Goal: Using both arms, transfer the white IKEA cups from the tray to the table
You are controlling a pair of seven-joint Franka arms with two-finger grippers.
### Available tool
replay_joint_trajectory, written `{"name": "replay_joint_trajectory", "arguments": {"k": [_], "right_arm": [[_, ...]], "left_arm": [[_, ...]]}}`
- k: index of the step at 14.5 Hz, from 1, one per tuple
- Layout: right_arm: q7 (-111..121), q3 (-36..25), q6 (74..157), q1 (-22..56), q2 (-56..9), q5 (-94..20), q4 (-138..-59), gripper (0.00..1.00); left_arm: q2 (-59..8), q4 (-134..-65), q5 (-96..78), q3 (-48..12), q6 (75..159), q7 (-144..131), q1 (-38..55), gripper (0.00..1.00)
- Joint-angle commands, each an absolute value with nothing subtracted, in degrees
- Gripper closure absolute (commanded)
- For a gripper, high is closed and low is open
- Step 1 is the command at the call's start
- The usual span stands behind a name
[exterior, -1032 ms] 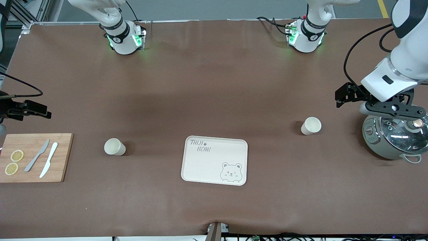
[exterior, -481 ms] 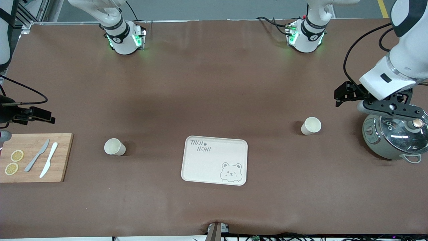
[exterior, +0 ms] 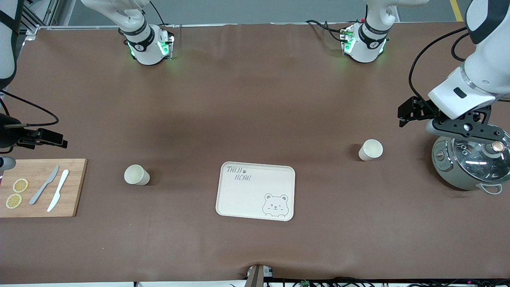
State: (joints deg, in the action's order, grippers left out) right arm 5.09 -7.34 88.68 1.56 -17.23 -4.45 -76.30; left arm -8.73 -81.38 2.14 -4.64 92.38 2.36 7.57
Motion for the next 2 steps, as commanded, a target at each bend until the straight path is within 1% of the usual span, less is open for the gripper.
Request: {"name": "replay_joint_trajectory", "arguments": {"k": [1, 2], "right_arm": [[1.8, -6.9, 87.6, 2.4, -16.7, -3.5, -76.7, 0.0], [1.6, -6.9, 84.8, 2.5, -15.9, -3.3, -77.0, 0.0]], "left_arm": [[-8.9, -80.5, 1.2, -4.6, 92.2, 2.4, 7.6, 0.0], [-8.9, -80.5, 1.2, -4.6, 92.2, 2.4, 7.6, 0.0]]}}
